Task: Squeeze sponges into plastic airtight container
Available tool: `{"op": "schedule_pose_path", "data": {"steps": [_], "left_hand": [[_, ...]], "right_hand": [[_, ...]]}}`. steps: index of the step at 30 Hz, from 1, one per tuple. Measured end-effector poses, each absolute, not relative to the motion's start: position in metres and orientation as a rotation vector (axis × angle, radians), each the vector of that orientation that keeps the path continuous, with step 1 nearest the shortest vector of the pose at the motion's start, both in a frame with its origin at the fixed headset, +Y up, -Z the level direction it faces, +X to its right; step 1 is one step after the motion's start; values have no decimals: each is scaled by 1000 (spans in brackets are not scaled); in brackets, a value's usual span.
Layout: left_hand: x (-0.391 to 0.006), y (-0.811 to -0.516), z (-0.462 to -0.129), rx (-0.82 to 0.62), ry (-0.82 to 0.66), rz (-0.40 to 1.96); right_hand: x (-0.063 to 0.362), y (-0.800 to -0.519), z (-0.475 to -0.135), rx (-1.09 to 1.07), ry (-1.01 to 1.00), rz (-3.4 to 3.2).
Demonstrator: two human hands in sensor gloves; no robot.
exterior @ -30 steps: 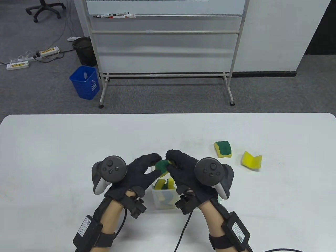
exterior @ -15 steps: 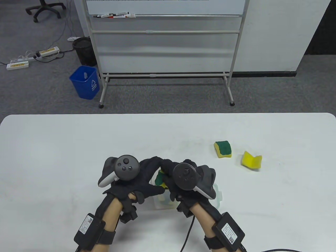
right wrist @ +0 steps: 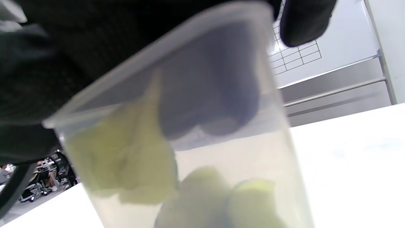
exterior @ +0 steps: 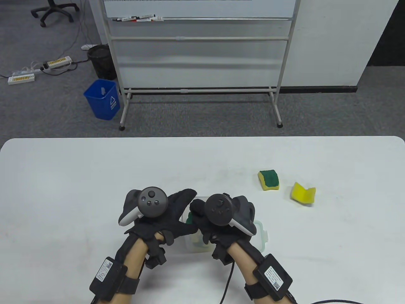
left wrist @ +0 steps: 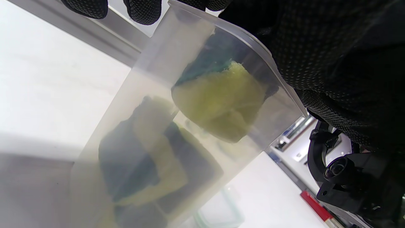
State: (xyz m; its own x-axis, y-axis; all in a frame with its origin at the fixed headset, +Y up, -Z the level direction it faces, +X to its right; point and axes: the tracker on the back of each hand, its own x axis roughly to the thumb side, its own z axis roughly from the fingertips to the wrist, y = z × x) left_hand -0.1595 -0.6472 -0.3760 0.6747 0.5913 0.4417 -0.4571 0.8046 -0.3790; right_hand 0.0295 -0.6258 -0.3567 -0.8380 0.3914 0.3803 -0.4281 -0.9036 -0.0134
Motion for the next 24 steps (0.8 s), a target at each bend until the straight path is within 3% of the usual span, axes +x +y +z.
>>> {"op": "schedule_pose_path", "data": {"steps": [5, 20, 24], "left_hand": [[-160, -647, -376, -249, -580, 595], [-161, -648, -376, -261, -583, 593], [-161, -647, -376, -263, -581, 591]], "right_hand": [[29, -637, -365, 607, 57, 2632], [31, -646, -374, 625, 360, 2659], [29, -646, -372, 627, 346, 2678]]}}
